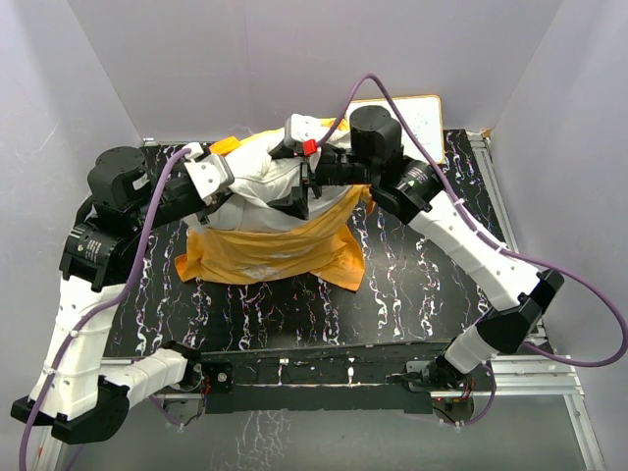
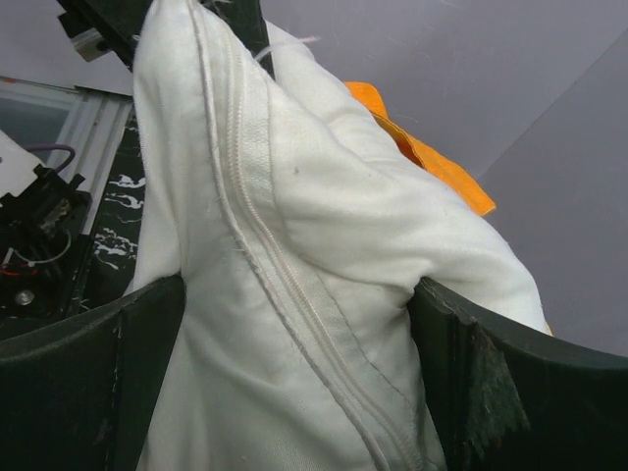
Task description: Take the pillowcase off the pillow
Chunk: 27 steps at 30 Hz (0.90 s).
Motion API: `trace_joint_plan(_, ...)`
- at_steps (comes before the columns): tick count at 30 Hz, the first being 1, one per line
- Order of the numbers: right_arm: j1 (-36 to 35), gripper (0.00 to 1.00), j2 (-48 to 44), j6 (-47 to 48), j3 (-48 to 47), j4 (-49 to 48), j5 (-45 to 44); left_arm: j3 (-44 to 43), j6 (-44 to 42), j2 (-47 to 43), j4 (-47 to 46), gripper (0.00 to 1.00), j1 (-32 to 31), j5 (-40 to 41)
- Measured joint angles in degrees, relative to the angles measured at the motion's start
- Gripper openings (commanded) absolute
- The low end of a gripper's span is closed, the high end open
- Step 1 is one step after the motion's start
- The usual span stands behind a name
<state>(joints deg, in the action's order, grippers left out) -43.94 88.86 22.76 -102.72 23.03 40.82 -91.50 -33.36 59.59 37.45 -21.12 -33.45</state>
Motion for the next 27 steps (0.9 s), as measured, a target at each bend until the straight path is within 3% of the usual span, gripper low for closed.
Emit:
trace_joint_plan(9, 0.22, 0.98, 2.25, -0.44, -10.64, 9.7, 6.75, 0.02, -0.02, -0.83, -0.9, 0.0, -0.04, -1.51)
trace_joint_plan(27, -2.43, 0.98, -4.09, -2.34, -14.53, 12.2, -2.05, 0.02, -0.2, 0.35, -3.04, 0.0, -0.09, -2.19)
